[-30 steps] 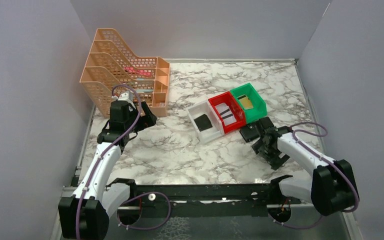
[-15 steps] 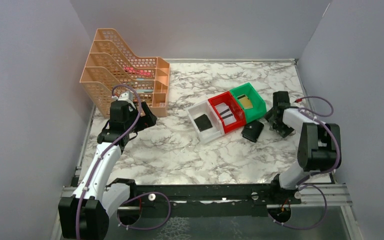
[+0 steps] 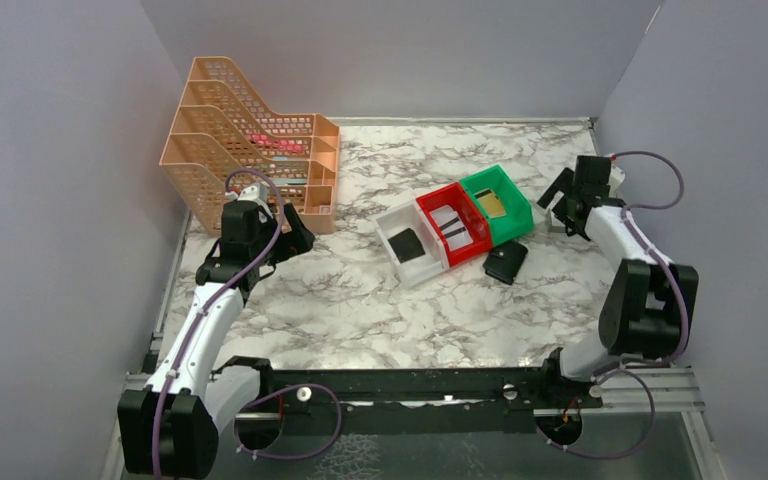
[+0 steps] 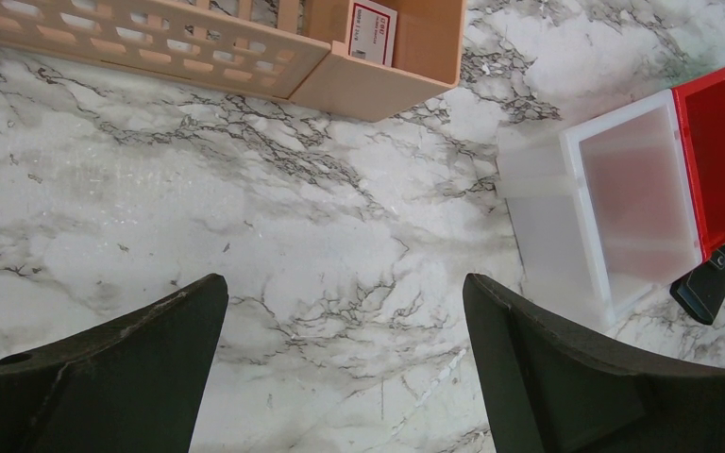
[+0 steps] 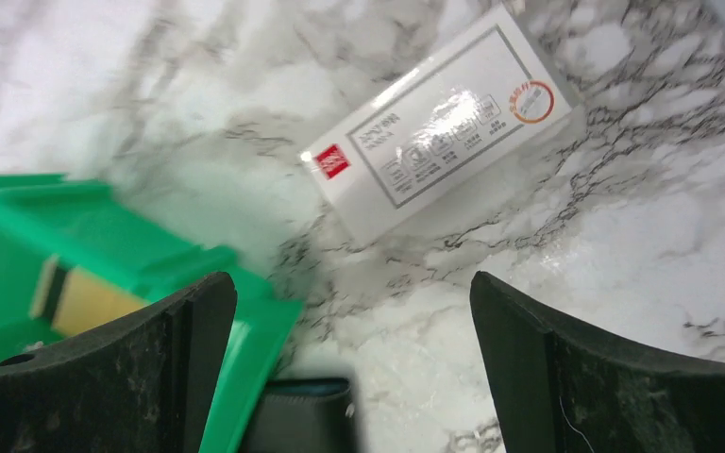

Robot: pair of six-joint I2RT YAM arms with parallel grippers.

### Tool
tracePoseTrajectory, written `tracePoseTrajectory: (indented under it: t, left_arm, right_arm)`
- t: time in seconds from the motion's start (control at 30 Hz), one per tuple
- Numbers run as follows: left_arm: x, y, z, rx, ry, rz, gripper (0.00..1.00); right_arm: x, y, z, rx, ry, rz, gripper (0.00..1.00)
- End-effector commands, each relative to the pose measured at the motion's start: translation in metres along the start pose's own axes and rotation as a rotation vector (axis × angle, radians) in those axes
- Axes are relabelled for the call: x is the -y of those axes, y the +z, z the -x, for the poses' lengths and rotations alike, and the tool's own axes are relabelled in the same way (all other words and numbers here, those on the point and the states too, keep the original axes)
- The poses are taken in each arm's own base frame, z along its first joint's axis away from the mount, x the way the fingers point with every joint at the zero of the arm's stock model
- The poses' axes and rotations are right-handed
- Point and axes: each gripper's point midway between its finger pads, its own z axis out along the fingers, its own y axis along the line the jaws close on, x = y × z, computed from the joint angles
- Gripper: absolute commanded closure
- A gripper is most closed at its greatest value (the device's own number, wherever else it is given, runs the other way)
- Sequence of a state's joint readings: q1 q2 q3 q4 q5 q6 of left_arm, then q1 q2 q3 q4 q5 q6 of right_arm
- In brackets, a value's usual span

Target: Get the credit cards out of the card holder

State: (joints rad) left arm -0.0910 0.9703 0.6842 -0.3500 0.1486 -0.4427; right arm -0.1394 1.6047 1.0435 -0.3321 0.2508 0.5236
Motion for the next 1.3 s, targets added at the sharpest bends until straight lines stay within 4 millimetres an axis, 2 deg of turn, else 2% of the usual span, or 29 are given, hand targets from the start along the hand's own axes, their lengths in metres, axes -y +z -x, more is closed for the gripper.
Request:
tracePoseTrajectory:
  t: [0.0, 0.07, 0.17, 0.23, 0.3, 0.5, 0.63, 0.83, 1.0, 1.27]
  left_arm:
    - [0.003, 0.000, -0.001, -0.010, 0.008, -0.021, 0.01]
    - [0.003, 0.000, -0.001, -0.012, 0.008, -0.022, 0.01]
    - [0.003, -0.001, -0.001, -0.009, 0.009, -0.021, 0.01]
    - [0.002, -0.002, -0.001, -0.005, 0.011, -0.018, 0.01]
    - [0.002, -0.003, 0.000, 0.001, 0.012, -0.017, 0.01]
    - [0.002, -0.002, 0.000, 0.001, 0.012, -0.014, 0.01]
    - [0.002, -0.001, 0.000, -0.007, 0.012, -0.016, 0.01]
    - [0.002, -0.001, -0.001, -0.006, 0.013, -0.018, 0.01]
    - [0.002, -0.002, 0.000, -0.004, 0.013, -0.017, 0.01]
    - [0.003, -0.001, -0.001, -0.010, 0.011, -0.025, 0.01]
  right_arm:
    - [-0.033, -0.056, 0.044, 0.182, -0.071, 0.246, 0.00]
    - [-0.061, -0.072, 0.045, 0.201, -0.154, 0.433, 0.00]
    - [-0.101, -0.087, 0.026, 0.098, -0.233, 0.683, 0.00]
    - [-0.117, -0.087, 0.013, 0.007, -0.255, 0.786, 0.00]
    - [-0.124, -0.078, 0.003, -0.072, -0.262, 0.817, 0.00]
    - [-0.128, -0.052, -0.012, -0.182, -0.308, 0.812, 0.00]
    - [-0.131, -0.048, -0.031, -0.233, -0.336, 0.823, 0.00]
    - [-0.140, -0.055, -0.062, -0.303, -0.414, 0.787, 0.05]
    - [-0.127, -0.070, -0.076, -0.284, -0.375, 0.725, 0.07]
    - [-0.127, -0.118, -0.113, -0.337, -0.390, 0.887, 0.09]
